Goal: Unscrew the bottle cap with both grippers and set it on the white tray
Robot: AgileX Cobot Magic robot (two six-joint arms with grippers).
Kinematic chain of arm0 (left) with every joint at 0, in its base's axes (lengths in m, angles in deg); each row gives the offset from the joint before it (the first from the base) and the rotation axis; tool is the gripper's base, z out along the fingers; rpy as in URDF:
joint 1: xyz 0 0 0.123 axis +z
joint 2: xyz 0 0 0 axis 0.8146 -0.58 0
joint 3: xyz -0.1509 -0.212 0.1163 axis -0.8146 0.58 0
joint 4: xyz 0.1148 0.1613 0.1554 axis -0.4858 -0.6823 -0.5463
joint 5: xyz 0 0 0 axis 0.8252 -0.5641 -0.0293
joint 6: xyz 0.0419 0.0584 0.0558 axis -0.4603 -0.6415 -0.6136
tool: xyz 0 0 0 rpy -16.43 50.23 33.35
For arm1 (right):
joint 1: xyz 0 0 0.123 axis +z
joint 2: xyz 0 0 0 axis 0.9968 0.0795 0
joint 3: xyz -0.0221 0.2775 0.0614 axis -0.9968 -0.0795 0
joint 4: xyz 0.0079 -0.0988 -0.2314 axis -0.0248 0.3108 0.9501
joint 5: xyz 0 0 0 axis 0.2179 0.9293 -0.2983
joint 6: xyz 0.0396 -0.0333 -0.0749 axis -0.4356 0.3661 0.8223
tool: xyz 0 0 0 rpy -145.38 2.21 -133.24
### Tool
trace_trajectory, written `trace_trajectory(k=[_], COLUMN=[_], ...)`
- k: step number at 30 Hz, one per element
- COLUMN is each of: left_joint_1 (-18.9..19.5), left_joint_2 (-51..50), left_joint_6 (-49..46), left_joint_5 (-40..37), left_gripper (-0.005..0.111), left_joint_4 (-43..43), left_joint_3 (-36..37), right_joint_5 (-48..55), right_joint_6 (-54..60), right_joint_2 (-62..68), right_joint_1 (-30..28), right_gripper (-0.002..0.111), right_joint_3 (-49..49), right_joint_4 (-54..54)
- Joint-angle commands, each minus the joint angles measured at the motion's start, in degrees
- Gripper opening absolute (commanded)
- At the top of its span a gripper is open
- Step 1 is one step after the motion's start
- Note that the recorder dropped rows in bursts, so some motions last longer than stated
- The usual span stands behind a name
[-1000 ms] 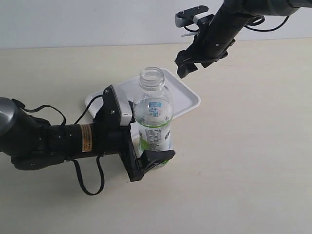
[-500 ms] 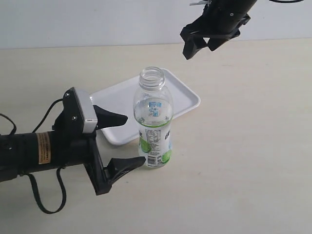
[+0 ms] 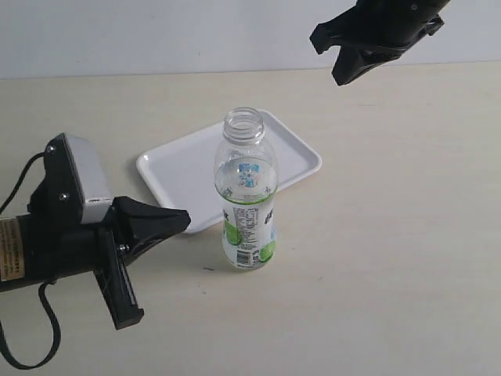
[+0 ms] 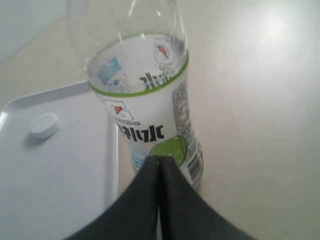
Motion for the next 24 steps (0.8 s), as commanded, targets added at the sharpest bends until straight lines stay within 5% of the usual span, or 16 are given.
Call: trace_trajectory(k=[1, 7, 12, 24], left_joint_1=[0.04, 0.04, 0.04, 0.04], left_joint_2=[4.46, 10.38, 16.53, 26.16], left_joint_6=[4.42, 20.11, 22.25, 23.90], left_joint_5=[-1.49, -10.35, -19.00, -20.22], left_gripper=[0.000, 0.000, 0.000, 0.000], left_joint_4=[5.30, 15.88, 21.92, 23.87], left_joint_3=[1.31, 1.52, 1.52, 1.52], right_joint_5=[-4.54, -16.74, -27.71, -24.14], right_joint_6=[-0.09, 1.23, 1.54, 1.54], right_joint_2=[-8.34, -21.15, -31.50, -39.33], right_joint_1=[-0.06, -0.06, -0.06, -0.06], right_gripper=[0.000, 0.000, 0.000, 0.000], right_joint_3=[-7.67, -21.84, -33.35, -38.38], right_joint_4=[-0.99, -1.20, -2.86, -2.86])
